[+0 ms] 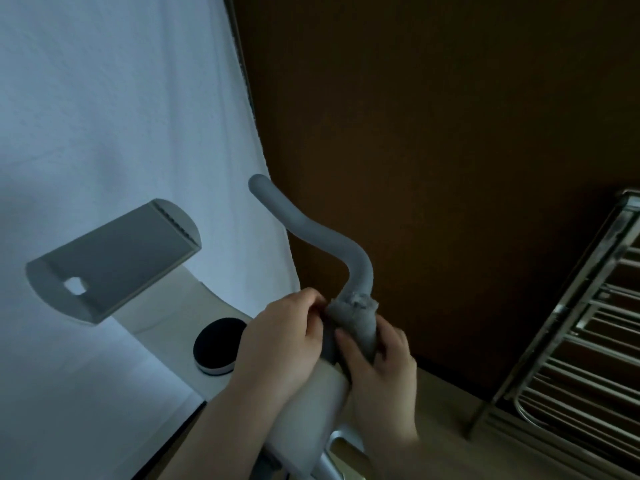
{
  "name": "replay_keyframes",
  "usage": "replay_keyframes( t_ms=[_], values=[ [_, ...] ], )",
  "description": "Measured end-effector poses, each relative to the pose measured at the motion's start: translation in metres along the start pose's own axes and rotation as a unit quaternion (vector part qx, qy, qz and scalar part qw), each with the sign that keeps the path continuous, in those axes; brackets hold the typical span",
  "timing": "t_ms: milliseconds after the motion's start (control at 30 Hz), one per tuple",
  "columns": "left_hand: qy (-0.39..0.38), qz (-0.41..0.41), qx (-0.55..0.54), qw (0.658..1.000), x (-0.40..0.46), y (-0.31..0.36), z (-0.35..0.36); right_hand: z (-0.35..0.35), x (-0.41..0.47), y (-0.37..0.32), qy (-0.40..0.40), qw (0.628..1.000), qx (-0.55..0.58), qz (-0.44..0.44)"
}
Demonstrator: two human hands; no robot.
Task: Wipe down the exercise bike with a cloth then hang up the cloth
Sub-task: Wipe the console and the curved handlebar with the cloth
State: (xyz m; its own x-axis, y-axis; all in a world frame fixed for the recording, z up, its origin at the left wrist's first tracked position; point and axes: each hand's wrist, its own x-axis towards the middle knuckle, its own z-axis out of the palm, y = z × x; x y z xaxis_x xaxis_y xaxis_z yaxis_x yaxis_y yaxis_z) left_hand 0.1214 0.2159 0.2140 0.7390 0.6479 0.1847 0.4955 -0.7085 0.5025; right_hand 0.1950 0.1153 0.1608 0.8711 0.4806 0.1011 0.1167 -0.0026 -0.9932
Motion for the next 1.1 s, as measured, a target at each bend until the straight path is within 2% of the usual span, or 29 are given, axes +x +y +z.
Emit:
replay_keyframes(
  t_ms=[67,133,233,333,400,533,600,700,767,867,1000,1100],
  values=[
    [-0.002,-0.003,0.004,1.0,0.002,0.0,0.001,-0.008,0.021,0.001,-0.028,0.998,-0.043,-0.026],
    [-0.006,0.002,0.002,1.0,0.002,0.0,0.0,-0.01,0.05,-0.003,0.0,0.997,-0.076,-0.026],
    [-0.008,0.009,-0.002,1.0,0.0,-0.001,-0.001,-0.006,0.046,0.003,0.023,0.998,-0.05,0.012],
    [-0.01,0.006,-0.001,1.0,0.001,-0.001,-0.001,-0.008,0.009,0.003,-0.03,0.999,0.009,0.027],
    [-0.013,0.012,-0.003,1.0,0.001,0.0,-0.001,-0.01,0.022,0.001,-0.05,0.996,0.063,0.045],
    [-0.013,0.027,-0.004,1.0,-0.002,-0.001,0.001,-0.006,0.039,-0.004,0.004,0.997,0.07,0.042],
    [-0.01,0.031,-0.002,0.999,-0.003,-0.001,0.001,-0.003,0.017,-0.001,-0.011,0.997,0.076,0.026],
    [-0.011,0.031,-0.001,0.999,-0.003,-0.001,0.0,-0.01,0.02,-0.001,-0.036,0.998,-0.026,-0.036],
    [-0.009,0.036,-0.001,0.999,-0.003,0.0,0.0,-0.016,0.054,-0.007,-0.028,0.99,-0.124,-0.068],
    [-0.007,0.034,0.005,0.999,-0.004,0.001,-0.001,-0.019,0.077,-0.016,-0.027,0.97,-0.212,-0.113],
    [0.005,-0.001,-0.012,1.0,-0.001,0.002,-0.001,-0.021,0.056,-0.023,-0.158,0.923,-0.284,-0.205],
    [-0.01,-0.022,0.0,1.0,0.0,0.003,-0.002,-0.025,0.084,-0.042,-0.21,0.887,-0.369,-0.18]
  ],
)
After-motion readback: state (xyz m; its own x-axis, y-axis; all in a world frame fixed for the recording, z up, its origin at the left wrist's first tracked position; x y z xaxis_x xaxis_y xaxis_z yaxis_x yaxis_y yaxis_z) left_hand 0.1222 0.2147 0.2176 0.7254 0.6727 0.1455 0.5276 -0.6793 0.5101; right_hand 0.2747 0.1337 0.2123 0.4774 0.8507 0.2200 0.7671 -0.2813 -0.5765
